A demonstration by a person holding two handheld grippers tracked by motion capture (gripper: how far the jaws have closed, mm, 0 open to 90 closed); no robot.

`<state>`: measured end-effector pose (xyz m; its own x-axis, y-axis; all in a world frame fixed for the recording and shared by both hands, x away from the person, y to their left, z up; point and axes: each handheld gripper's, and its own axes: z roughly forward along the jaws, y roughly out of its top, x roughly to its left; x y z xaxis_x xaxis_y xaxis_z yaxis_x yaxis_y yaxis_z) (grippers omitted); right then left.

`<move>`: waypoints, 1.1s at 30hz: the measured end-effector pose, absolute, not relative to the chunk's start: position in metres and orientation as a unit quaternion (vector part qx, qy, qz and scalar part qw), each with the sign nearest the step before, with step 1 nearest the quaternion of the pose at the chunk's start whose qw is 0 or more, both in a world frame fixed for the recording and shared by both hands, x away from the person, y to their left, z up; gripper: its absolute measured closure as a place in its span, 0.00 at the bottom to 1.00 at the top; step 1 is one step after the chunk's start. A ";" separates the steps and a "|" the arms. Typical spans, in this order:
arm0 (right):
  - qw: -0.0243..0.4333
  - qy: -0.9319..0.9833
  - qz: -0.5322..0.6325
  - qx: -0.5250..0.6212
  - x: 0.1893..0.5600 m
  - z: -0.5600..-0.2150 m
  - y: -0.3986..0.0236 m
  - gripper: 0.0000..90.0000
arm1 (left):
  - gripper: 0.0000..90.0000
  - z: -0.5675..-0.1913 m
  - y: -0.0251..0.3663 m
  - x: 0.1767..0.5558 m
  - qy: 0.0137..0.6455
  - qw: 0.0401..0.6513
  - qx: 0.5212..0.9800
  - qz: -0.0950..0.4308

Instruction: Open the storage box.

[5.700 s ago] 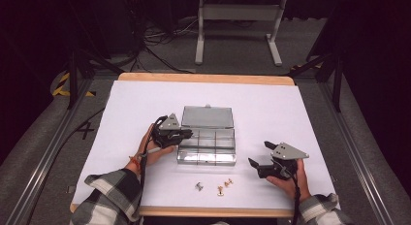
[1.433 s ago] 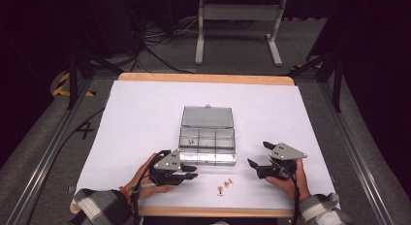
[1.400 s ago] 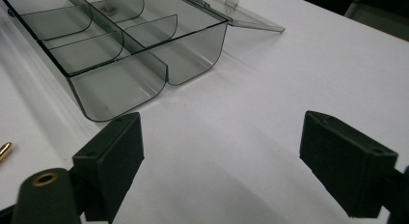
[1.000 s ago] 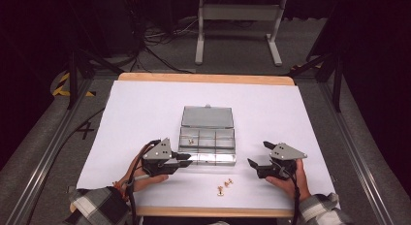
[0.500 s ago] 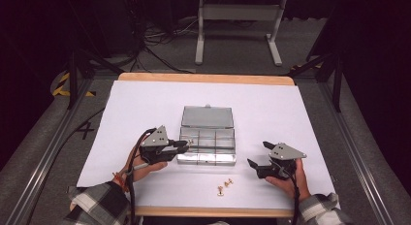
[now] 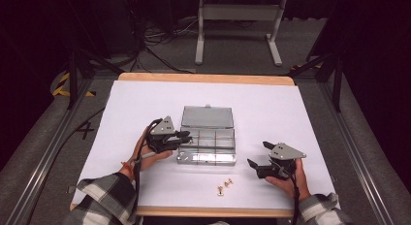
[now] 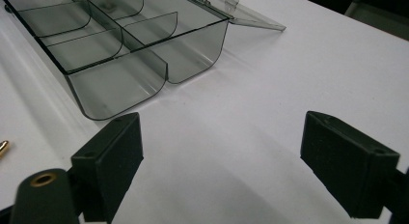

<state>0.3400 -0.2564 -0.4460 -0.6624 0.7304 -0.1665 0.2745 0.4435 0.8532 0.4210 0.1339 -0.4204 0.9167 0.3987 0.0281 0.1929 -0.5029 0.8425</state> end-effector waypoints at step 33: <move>0.267 0.807 0.426 0.311 0.340 -0.446 -0.256 0.17 | 0.85 -0.440 0.123 0.444 0.213 0.448 0.860 0.117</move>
<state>0.3398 -0.2563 -0.4460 -0.6640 0.7291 -0.1660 0.2743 0.4440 0.8530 0.4437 0.1225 -0.4399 0.8818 0.4715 0.0099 0.2620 -0.5073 0.8210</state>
